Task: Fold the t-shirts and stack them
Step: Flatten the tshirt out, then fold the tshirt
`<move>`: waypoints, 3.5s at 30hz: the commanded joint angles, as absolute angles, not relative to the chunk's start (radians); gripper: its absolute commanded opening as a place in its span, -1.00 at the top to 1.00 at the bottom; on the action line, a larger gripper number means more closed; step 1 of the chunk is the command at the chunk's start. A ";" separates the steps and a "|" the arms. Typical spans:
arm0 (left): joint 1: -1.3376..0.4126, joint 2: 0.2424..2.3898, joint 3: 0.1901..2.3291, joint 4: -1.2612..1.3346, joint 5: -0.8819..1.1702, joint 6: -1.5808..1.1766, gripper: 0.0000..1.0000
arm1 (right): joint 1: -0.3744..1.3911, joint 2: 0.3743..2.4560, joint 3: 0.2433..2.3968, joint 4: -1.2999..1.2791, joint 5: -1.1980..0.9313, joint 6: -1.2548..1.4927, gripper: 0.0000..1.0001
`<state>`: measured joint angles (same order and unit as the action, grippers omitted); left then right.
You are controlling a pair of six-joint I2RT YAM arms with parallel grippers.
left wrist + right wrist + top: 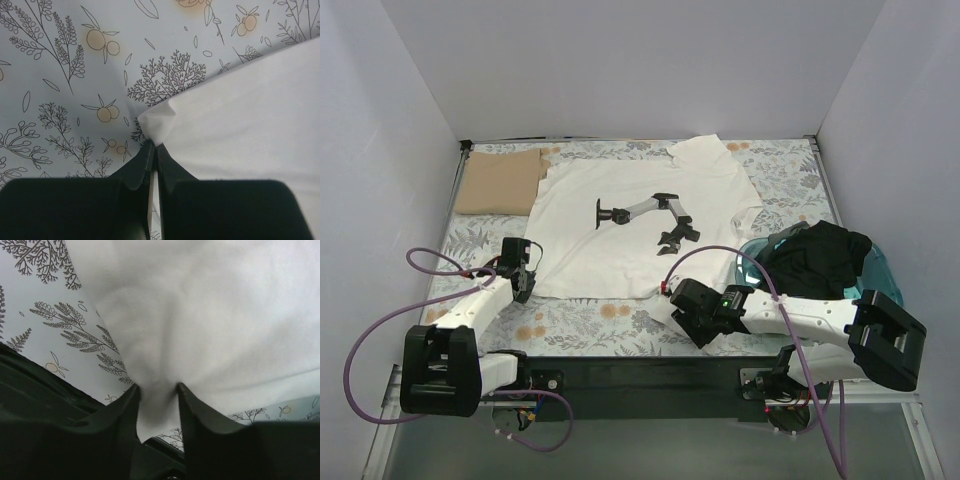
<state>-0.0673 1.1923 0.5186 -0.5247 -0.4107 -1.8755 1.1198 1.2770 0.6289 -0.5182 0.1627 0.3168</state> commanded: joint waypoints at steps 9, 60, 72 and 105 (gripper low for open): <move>-0.063 1.158 0.515 -0.583 -0.407 -1.890 1.00 | 1.129 1.287 0.630 -0.644 0.196 0.361 0.86; -0.064 1.348 0.911 -0.657 -0.437 -2.080 1.00 | 0.663 1.411 1.276 -0.807 0.345 0.037 0.97; -0.064 1.500 0.983 -0.549 -0.440 -2.013 1.00 | 0.554 1.552 1.409 -0.712 0.218 -0.144 0.97; -0.140 1.538 0.965 -0.411 -0.281 -1.790 -0.67 | 0.459 1.647 1.195 -0.385 -0.241 0.049 -0.97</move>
<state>-0.1261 1.5154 0.9985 -0.4591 -0.3332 -1.8355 0.4473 1.6680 1.2778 -0.4976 -0.0696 -0.0345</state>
